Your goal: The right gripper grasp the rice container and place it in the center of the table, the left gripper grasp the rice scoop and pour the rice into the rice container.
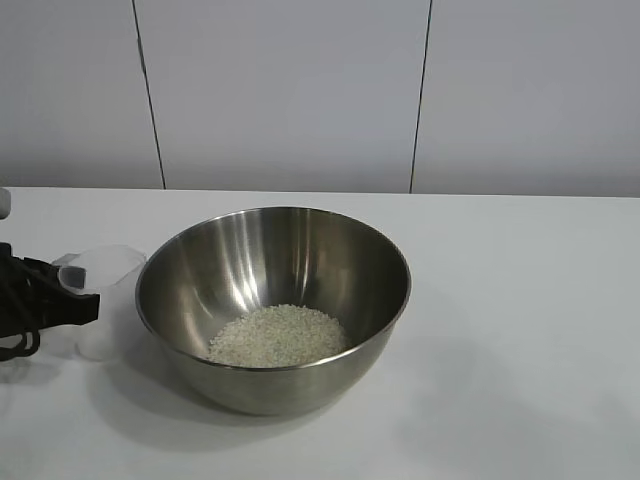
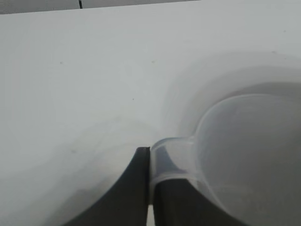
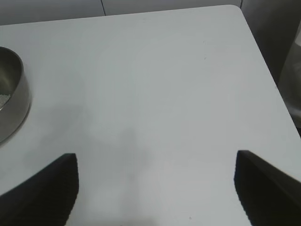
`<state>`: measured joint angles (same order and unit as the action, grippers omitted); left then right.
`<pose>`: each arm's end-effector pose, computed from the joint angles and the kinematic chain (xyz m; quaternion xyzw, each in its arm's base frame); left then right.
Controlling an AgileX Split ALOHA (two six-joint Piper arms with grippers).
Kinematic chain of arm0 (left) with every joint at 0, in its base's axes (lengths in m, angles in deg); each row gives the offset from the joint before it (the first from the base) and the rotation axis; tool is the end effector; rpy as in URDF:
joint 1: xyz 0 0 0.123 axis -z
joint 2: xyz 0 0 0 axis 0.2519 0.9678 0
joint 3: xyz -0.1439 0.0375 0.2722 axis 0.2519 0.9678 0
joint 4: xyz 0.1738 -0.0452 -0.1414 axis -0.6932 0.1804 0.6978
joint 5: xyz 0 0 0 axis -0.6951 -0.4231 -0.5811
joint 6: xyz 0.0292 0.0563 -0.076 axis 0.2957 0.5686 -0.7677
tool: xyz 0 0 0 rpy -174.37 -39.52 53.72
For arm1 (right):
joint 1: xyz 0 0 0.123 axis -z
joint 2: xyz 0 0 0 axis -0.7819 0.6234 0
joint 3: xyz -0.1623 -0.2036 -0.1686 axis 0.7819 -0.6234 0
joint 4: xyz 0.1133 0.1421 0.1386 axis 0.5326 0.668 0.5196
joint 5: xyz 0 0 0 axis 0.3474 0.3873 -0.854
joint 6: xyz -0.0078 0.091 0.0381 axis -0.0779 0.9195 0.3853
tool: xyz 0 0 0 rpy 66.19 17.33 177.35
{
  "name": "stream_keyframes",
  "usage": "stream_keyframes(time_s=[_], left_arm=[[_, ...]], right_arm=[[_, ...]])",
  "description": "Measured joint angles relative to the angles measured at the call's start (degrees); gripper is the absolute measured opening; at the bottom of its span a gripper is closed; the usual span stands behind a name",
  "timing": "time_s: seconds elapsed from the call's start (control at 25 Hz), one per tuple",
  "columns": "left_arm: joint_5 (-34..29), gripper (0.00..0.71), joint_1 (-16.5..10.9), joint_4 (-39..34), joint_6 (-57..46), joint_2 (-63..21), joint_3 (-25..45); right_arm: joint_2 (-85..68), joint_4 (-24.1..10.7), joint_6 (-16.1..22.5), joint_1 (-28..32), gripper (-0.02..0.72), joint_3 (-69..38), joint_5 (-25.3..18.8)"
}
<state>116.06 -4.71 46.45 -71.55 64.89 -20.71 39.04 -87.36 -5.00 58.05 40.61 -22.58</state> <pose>0.2975 -0.0642 0.1083 0.1309 0.8222 -0.0820 0.5478 -0.0437 0.0064 0.2514 0.0376 0.8611 -0.0283 0.5062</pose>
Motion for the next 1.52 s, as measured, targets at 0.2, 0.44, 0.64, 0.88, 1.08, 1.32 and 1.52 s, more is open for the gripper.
stream_keyframes(time_s=[0.2, 0.44, 0.64, 0.88, 1.08, 1.32, 1.52], left_arm=[[0.25, 0.463, 0.0, 0.05, 0.63, 0.0, 1.3], [0.25, 0.478, 0.0, 0.05, 7.2, -0.16, 6.66], [0.25, 0.478, 0.0, 2.11, 7.1, -5.72, 10.15], [-10.89, 0.478, 0.0, 3.4, 6.67, -17.82, 7.49], [-43.79, 0.478, 0.0, 1.83, 2.76, -29.16, -3.49], [-71.96, 0.512, -3.72, -0.78, -6.2, -33.82, -22.24], [-81.59, 0.534, -11.7, 2.11, -6.05, -33.82, -29.2]], right_arm=[[0.0, 0.0, 0.0, 0.0, 0.623, 0.0, 0.0], [0.0, 0.0, 0.0, 0.0, 0.623, 0.0, 0.0], [0.0, 0.0, 0.0, 0.0, 0.623, 0.0, 0.0], [0.0, 0.0, 0.0, 0.0, 0.623, 0.0, 0.0], [0.0, 0.0, 0.0, 0.0, 0.623, 0.0, 0.0], [0.0, 0.0, 0.0, 0.0, 0.623, 0.0, 0.0], [0.0, 0.0, 0.0, 0.0, 0.623, 0.0, 0.0]])
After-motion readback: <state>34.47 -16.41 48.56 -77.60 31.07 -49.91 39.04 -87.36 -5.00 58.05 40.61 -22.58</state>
